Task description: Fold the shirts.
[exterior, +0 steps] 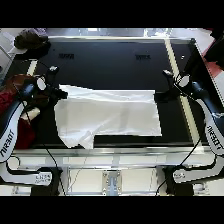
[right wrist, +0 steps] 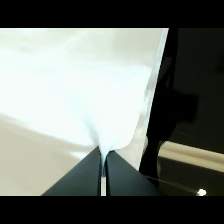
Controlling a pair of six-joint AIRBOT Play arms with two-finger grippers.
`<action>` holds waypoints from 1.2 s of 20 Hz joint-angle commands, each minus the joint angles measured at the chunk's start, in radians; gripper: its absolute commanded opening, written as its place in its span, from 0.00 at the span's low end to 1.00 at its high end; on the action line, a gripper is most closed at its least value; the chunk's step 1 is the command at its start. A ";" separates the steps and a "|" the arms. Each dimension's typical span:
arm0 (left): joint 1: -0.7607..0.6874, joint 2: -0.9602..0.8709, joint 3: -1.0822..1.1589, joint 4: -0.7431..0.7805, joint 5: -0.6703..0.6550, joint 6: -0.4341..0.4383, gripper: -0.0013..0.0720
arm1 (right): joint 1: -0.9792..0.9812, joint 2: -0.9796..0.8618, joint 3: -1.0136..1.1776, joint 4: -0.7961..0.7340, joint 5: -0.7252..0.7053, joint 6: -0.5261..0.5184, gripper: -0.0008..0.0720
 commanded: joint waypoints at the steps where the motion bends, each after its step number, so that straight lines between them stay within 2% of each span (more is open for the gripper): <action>1: 0.001 0.000 -0.029 0.003 -0.018 0.000 0.03 | 0.006 -0.019 -0.021 0.021 -0.009 0.000 0.04; 3: 0.000 0.002 -0.029 -0.022 -0.060 0.000 0.05 | 0.007 -0.018 -0.019 0.022 -0.014 0.001 0.06; 4: 0.000 0.004 -0.028 -0.039 -0.083 0.000 0.19 | 0.007 -0.017 -0.019 0.022 -0.004 0.001 0.18; 5: 0.000 0.012 -0.028 -0.051 -0.107 0.000 0.60 | 0.007 -0.011 -0.018 0.023 0.018 0.002 0.42; 6: 0.001 0.028 -0.028 -0.067 -0.124 -0.001 0.85 | 0.007 -0.003 -0.007 0.017 0.062 0.002 0.50; 8: 0.008 0.100 -0.028 -0.078 -0.150 -0.041 0.86 | 0.003 0.022 0.050 -0.047 0.219 0.004 0.49; 11: 0.036 0.317 -0.032 -0.091 -0.182 -0.091 0.85 | 0.003 0.103 0.147 -0.339 0.465 0.037 0.45; 13: 0.067 0.504 -0.101 -0.090 -0.186 -0.143 0.85 | 0.003 0.183 0.157 -0.513 0.505 0.060 0.45; 14: 0.087 0.607 -0.179 -0.090 -0.186 -0.214 0.85 | 0.003 0.218 0.157 -0.541 0.493 0.077 0.45; 16: 0.116 0.780 -0.362 -0.090 -0.189 -0.402 0.85 | 0.003 0.268 0.157 -0.513 0.430 0.104 0.45; 18: 0.129 0.929 -0.549 -0.106 -0.219 -0.520 0.83 | 0.003 0.293 0.157 -0.463 0.373 0.127 0.45; 21: 0.156 1.020 -0.730 -0.265 -0.330 -0.536 0.83 | 0.003 0.297 0.157 -0.395 0.341 0.132 0.45; 24: 0.183 1.000 -0.851 -0.397 -0.350 -0.530 0.83 | 0.003 0.298 0.157 -0.366 0.325 0.131 0.45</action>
